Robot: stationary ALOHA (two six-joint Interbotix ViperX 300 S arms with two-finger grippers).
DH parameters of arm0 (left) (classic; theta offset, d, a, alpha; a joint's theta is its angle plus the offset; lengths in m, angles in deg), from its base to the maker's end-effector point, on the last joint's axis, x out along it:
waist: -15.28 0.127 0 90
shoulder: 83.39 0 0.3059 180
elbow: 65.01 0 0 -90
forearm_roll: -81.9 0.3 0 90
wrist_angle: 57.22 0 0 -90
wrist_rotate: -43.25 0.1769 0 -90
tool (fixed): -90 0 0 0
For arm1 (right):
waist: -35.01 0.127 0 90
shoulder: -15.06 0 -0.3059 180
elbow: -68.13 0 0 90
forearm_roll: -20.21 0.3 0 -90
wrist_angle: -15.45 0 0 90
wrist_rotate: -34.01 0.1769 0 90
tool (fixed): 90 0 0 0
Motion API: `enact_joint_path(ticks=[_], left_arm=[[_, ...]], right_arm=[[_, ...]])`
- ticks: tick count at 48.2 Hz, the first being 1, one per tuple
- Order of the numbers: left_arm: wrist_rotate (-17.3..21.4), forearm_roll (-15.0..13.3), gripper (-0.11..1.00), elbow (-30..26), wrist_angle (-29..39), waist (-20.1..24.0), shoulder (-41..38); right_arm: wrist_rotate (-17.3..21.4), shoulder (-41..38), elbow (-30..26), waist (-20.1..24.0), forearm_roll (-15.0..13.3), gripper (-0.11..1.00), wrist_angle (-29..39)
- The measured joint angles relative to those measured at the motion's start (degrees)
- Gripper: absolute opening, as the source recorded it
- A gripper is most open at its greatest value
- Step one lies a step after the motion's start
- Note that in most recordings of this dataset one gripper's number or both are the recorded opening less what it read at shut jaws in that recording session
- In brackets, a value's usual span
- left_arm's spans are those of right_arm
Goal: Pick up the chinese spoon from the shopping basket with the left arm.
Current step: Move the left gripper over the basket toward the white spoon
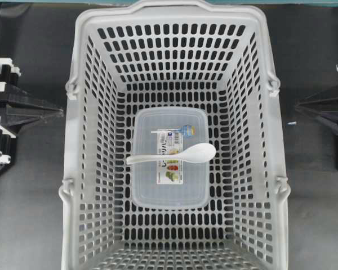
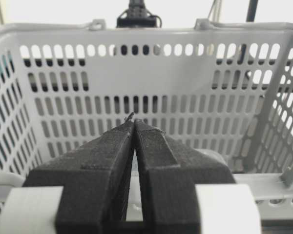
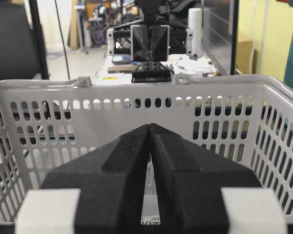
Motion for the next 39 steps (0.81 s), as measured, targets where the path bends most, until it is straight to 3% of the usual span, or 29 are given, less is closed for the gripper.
enact_joint_path(ticks=[4,10,23,39], left_arm=[[-2.5,1.5,0.00,-3.8,4.5,-1.5,-1.8],[-5.1,2.2,0.00,-10.9,14.1,-3.6,-6.2],[-5.4,2.3,0.00,-25.0,29.6,-4.8,-19.2],[-5.9,2.3,0.00,-38.8,42.7,-6.2,-36.7]], right_arm=[[0.6,-0.1,0.0,0.0,0.1,0.00,0.0],[0.6,-0.2,0.0,0.0,0.2,0.00,0.6],[0.6,-0.2,0.0,-0.2,0.2,0.00,2.5],[0.7,0.0,0.0,-0.4,0.7,0.00,3.5]])
